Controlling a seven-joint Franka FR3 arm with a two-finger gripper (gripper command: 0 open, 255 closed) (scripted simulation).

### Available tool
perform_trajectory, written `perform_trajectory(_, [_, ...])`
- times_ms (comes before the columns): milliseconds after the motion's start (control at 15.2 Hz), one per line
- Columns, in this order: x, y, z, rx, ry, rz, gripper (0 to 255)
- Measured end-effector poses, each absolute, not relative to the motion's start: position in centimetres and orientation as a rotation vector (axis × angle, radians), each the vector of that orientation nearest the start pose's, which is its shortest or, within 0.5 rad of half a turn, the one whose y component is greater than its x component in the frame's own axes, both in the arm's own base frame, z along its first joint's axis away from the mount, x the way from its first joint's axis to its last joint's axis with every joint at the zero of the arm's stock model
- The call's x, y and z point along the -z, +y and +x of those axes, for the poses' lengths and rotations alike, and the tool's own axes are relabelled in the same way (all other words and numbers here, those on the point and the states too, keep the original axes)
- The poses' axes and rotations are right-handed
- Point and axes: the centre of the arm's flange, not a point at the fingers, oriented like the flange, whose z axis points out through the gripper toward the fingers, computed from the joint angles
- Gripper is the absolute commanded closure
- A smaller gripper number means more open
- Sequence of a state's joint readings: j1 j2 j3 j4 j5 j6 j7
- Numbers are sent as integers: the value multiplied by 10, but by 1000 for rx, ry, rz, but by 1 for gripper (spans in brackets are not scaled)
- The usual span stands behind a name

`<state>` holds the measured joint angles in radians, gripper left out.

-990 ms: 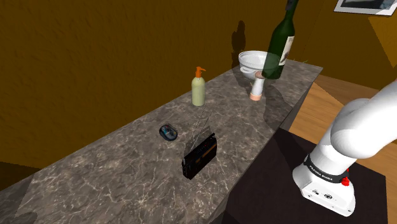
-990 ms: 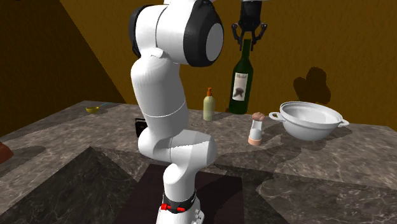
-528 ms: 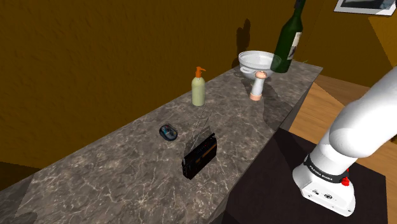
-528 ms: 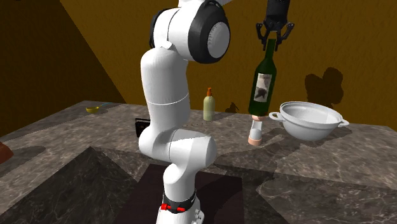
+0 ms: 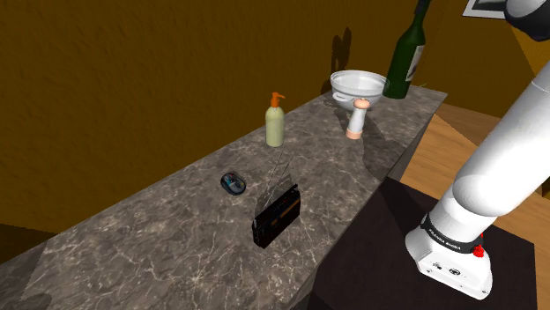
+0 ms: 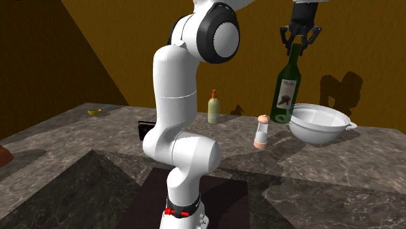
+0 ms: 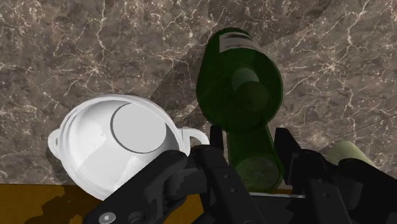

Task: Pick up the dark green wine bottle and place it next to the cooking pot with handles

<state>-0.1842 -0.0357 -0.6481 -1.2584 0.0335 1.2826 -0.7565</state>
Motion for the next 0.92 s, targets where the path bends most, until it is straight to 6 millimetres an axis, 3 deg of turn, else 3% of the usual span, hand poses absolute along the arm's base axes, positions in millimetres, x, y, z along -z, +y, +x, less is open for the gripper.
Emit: perform_trajectory(924, [-682, -376, 334, 118, 102, -3138, 255])
